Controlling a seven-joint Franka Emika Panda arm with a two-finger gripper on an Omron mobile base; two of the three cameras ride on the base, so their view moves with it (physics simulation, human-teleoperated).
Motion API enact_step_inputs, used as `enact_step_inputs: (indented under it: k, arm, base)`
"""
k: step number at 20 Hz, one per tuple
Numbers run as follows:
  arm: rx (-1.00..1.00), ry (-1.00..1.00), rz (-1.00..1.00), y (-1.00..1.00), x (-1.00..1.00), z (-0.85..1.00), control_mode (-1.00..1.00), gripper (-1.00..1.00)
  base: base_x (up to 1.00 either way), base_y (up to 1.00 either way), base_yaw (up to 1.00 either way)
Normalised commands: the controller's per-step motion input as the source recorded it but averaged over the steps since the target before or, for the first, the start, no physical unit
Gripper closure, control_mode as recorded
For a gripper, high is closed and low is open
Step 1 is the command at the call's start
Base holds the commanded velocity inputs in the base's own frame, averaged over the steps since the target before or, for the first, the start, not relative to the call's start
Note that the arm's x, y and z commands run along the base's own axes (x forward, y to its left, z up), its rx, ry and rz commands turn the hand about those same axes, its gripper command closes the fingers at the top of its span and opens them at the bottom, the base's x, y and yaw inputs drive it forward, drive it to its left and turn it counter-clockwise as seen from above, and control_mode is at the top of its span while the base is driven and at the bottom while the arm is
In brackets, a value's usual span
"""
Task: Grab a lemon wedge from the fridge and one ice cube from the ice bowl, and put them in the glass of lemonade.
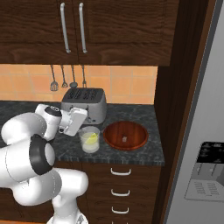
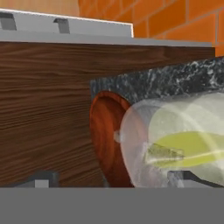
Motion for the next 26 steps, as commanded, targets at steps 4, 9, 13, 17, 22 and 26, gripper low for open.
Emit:
enact_step_inputs:
  k: [4,9,13,17,22,26]
  arm:
    - [0.03,0.03,-0.01,0.00,0.00,-0.22,-1.00,-1.00]
    - [0.13,0.10,-0.06,0.00,-0.01,0.00,-1.00,-1.00]
    - [0.20,0.16,-0.08,0.00,-0.02,0.00,-1.00,-1.00]
    - [0.19,0.12,-0.02,0.00,0.02,0.00,-1.00,-1.00]
    - [0.15,0.06,0.00,-0.14,0.25,-0.04,-1.00,-1.00]
    - [0.11,0.02,0.00,-0.19,0.19,-0.32,-1.00,-1.00]
  base:
    - [0.00,0.00,0.00]
    - [0.00,0.00,0.00]
    - [0.00,0.00,0.00]
    - [0.00,0.00,0.00]
    - [0.00,0.00,0.00]
    - [0.00,0.00,0.00]
